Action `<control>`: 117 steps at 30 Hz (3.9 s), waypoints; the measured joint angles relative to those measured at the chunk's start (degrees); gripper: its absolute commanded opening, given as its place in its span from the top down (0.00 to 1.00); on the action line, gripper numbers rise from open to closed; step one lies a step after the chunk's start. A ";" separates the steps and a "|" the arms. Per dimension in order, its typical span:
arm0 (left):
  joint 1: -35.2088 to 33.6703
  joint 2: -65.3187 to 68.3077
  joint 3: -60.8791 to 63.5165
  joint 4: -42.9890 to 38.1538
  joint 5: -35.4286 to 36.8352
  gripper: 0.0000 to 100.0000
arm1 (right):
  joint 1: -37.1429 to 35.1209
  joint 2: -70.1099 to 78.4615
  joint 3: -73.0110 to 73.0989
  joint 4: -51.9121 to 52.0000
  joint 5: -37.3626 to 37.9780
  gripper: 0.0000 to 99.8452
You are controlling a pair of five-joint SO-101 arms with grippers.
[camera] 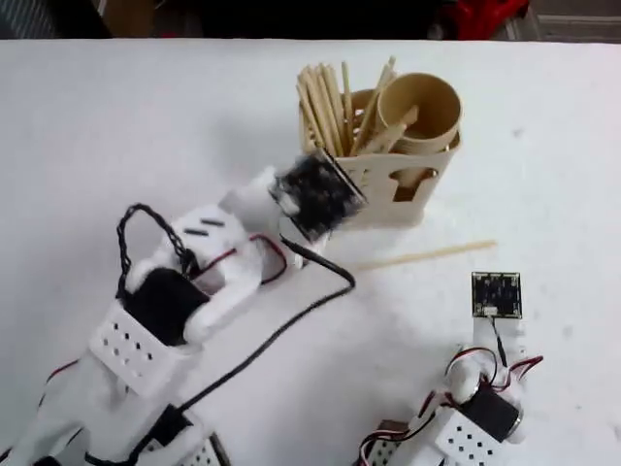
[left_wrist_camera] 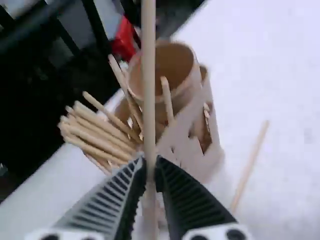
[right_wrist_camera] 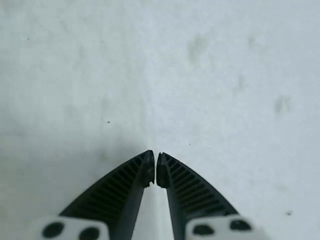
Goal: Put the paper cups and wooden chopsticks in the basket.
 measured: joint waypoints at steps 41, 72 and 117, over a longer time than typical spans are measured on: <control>-5.71 36.92 -48.97 -7.30 19.96 0.90 | 0.00 0.00 0.00 0.00 0.00 0.98; -15.56 37.89 4.92 10.90 -18.37 0.80 | 0.00 0.00 0.00 0.00 0.00 0.98; -19.34 32.88 15.74 8.88 -21.45 0.98 | 0.00 0.00 0.00 0.00 0.00 0.98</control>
